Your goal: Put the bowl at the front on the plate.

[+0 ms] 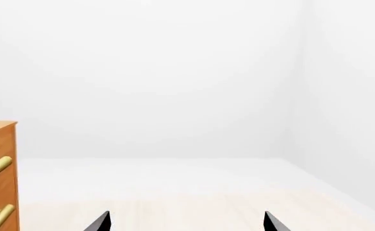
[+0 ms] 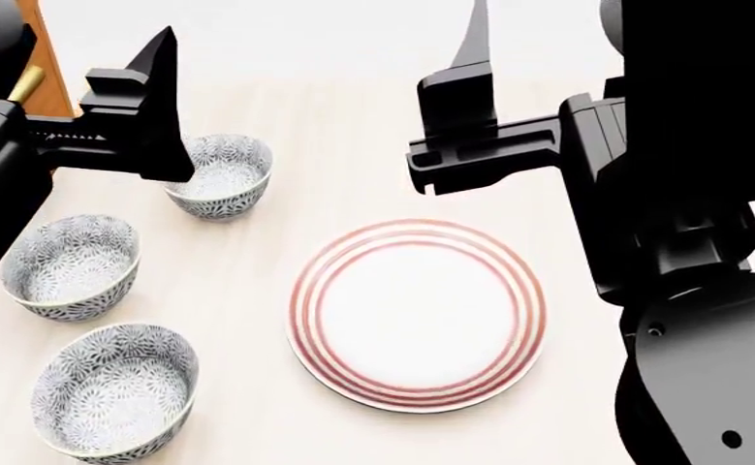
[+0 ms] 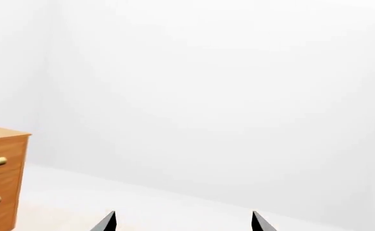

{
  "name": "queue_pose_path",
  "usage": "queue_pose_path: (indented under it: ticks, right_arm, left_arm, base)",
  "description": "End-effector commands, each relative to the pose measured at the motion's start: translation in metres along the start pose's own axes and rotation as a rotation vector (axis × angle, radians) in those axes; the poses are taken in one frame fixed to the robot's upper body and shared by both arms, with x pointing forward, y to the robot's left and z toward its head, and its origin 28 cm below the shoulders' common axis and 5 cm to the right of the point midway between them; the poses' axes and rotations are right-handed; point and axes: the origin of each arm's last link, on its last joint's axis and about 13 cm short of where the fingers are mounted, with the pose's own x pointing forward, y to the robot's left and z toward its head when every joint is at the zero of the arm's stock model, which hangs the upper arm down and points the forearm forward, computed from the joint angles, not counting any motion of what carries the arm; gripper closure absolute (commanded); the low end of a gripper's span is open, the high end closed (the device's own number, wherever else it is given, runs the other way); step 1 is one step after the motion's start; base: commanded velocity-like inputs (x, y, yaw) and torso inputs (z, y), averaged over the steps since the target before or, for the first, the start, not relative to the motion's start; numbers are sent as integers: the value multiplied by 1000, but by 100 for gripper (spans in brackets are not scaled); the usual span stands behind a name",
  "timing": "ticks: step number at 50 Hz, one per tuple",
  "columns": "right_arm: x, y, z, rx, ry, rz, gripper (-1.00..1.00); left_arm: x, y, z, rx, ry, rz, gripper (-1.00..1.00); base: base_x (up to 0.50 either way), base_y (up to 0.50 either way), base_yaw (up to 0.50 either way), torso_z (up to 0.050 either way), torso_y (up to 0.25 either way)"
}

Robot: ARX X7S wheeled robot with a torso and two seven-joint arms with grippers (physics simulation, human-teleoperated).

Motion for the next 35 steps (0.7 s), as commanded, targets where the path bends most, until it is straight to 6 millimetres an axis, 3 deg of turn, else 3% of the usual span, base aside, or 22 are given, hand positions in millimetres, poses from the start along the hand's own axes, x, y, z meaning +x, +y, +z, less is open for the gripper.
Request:
queue_pose_path:
  ticks: [1,35]
  right_arm:
    - [0,0,0,-3,2,1,-100]
    - [-1,0,-1,5,-1,-1,-100]
  left_arm:
    - [0,0,1,-6,-3,-2,-100]
    - [1,1,-4,-5,4,7,-100]
  base:
    - [172,0,0,0,0]
    - [169,0,0,0,0]
